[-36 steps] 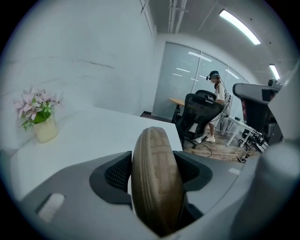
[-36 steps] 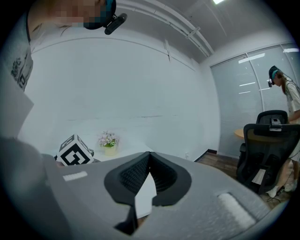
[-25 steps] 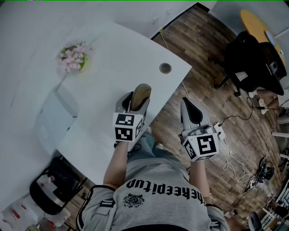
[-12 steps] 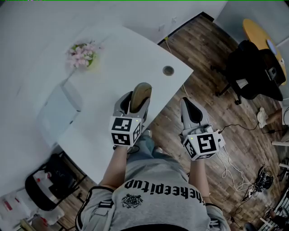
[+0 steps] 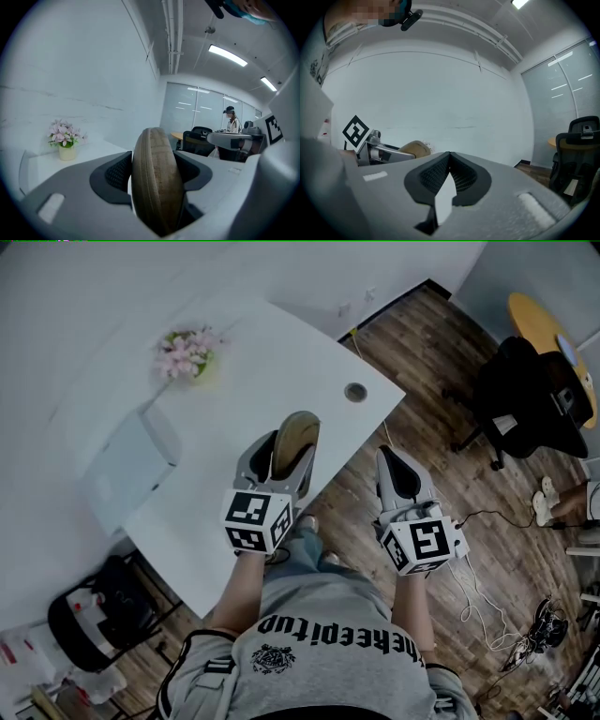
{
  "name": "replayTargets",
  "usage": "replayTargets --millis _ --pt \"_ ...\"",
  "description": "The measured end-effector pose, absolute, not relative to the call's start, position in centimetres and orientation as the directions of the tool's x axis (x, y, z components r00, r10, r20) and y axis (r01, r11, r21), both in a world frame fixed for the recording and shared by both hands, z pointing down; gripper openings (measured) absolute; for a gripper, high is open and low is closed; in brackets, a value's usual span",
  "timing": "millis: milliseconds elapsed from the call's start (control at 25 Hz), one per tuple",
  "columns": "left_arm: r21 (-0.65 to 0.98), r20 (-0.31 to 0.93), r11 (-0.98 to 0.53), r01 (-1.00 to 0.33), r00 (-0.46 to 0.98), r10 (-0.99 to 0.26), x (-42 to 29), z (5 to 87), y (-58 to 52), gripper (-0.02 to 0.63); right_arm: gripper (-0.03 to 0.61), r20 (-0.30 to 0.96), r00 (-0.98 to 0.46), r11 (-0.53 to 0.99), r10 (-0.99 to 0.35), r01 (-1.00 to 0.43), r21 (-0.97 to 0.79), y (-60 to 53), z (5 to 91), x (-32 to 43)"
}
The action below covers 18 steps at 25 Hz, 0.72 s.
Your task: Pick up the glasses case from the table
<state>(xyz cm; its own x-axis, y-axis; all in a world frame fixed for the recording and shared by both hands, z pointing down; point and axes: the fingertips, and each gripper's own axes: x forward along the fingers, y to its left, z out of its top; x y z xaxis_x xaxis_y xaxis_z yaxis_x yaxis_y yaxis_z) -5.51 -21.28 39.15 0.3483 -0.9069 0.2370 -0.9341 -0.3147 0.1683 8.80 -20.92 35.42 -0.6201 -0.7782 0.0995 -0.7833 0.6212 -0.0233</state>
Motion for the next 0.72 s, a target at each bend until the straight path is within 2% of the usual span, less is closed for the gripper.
replayTargets --millis 720 --pt "0.125 0.073 -0.266 -0.956 0.276 -0.958 -5.9 34.6 -16.9 0.291 0.002 0.072 -0.663 0.665 -0.745 -0.747 -0.001 -17.8 34.1 8.8"
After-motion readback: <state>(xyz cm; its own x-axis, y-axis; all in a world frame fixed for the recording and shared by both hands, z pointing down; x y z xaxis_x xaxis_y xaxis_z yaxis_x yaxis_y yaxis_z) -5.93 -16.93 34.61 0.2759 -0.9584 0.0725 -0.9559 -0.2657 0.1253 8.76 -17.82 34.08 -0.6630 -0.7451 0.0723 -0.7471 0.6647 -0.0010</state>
